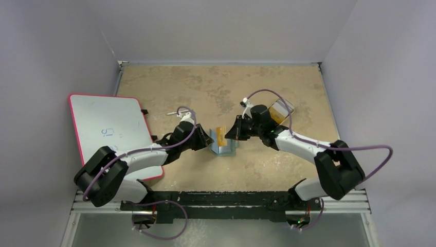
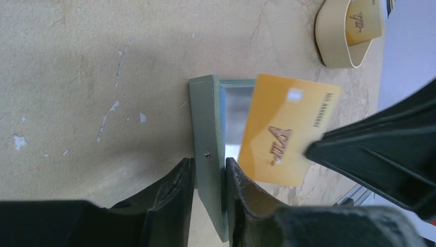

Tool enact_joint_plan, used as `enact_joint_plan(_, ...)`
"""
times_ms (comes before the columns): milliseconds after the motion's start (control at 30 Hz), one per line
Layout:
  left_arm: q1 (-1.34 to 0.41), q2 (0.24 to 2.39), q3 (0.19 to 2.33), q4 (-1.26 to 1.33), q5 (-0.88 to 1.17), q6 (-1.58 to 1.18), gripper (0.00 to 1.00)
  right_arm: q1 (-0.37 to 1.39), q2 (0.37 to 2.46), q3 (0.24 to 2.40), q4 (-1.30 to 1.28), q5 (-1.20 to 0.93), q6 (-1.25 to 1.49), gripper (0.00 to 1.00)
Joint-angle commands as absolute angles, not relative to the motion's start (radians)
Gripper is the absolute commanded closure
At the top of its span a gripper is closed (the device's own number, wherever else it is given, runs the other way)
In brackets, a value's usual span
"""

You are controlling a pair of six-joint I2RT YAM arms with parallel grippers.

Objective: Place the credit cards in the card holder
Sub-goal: Insert the credit card into the card holder.

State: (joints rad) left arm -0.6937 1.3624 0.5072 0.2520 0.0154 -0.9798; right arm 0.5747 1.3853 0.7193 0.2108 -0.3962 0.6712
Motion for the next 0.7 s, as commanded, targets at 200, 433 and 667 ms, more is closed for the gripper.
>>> enact_joint_plan(200,-0.684,1.221,0.484,0.148,-0.078,-0.923,0.71,0.569,1.517,0.695,0.245,-0.400,0.620,1.00)
enact_joint_plan(433,-0.679,1.245,0.470,0.156,-0.075,-0.907,0.93,0.544,1.534,0.653,0.308,-0.405,0.632,1.00)
enact_joint_plan(667,-0.678,1.270,0.457,0.156,-0.076,-0.900,1.00,0.529,1.544,0.620,0.372,-0.454,0.656,1.00)
